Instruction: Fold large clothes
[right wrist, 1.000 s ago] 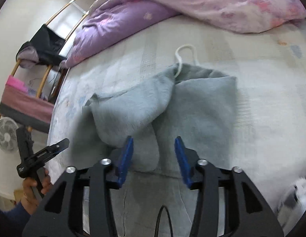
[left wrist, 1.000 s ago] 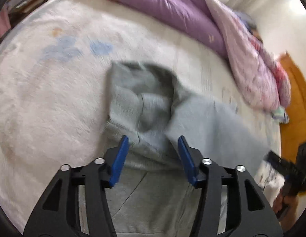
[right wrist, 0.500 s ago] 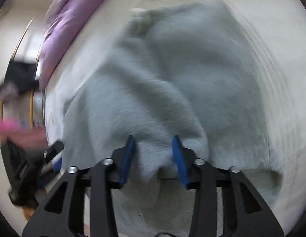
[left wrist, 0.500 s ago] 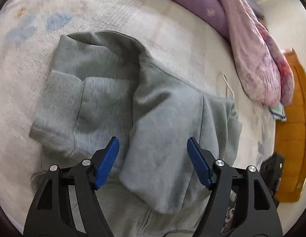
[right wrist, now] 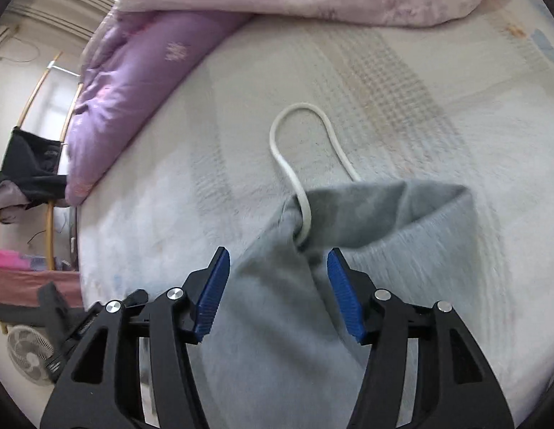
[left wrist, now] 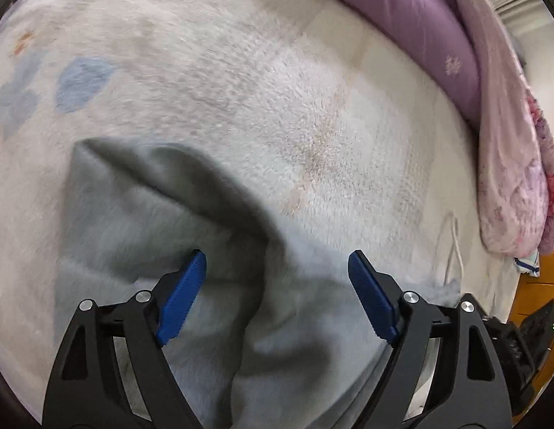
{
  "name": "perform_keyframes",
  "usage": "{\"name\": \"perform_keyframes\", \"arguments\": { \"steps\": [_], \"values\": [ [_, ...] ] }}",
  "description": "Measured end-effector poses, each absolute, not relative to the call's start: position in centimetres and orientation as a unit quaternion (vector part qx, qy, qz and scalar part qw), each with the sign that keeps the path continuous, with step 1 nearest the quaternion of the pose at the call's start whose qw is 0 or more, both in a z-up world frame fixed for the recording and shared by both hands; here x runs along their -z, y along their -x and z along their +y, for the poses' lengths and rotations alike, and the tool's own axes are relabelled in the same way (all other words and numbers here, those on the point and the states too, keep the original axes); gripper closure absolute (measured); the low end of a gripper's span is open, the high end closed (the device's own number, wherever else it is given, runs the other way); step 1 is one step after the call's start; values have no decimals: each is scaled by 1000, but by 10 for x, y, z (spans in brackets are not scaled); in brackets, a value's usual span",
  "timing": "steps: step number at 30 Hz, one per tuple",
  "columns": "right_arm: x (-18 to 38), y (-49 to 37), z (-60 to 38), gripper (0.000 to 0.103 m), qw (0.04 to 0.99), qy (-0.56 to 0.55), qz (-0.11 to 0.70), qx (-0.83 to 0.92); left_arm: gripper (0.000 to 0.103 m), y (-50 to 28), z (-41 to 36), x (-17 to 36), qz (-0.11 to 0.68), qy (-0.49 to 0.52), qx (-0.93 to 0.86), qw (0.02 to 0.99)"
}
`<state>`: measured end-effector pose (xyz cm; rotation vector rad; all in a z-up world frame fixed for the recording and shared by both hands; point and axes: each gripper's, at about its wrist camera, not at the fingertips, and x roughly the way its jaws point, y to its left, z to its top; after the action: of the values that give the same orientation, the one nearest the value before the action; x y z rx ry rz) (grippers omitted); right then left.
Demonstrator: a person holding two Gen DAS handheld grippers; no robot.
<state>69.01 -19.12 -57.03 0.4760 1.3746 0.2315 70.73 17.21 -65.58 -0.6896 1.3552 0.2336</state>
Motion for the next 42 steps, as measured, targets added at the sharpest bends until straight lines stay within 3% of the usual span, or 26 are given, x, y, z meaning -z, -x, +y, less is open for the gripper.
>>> {"name": "perform_keyframes", "arguments": {
  "steps": [4, 6, 7, 9, 10, 19, 25, 32, 42],
  "values": [
    [594, -691, -188, 49, 739, -217, 630, -94, 21, -720, 169, 670, 634, 292, -119, 706],
    [596, -690, -189, 65, 745, -226, 619, -104, 30, -724, 165, 669, 632, 271, -131, 714],
    [593, -688, -189, 75, 745, -230, 616, -112, 43, -724, 164, 668, 632, 251, -139, 720],
    [587, -685, -187, 86, 748, -236, 607, -128, 82, -720, 162, 664, 623, 246, -133, 731],
    [581, -684, -185, 89, 751, -238, 601, -132, 90, -716, 163, 659, 618, 250, -123, 735],
    [488, -604, -210, 91, 767, -270, 552, -185, 91, -602, 173, 562, 522, 305, -74, 793],
    [442, -523, -224, 91, 765, -267, 552, -195, 91, -529, 148, 518, 508, 317, -52, 800],
    [429, -415, -241, 91, 779, -268, 541, -171, 91, -449, 129, 516, 512, 314, -15, 800],
    [485, -332, -262, 91, 755, -268, 583, -136, 91, -361, 116, 560, 531, 313, -12, 787]
  ]
}}
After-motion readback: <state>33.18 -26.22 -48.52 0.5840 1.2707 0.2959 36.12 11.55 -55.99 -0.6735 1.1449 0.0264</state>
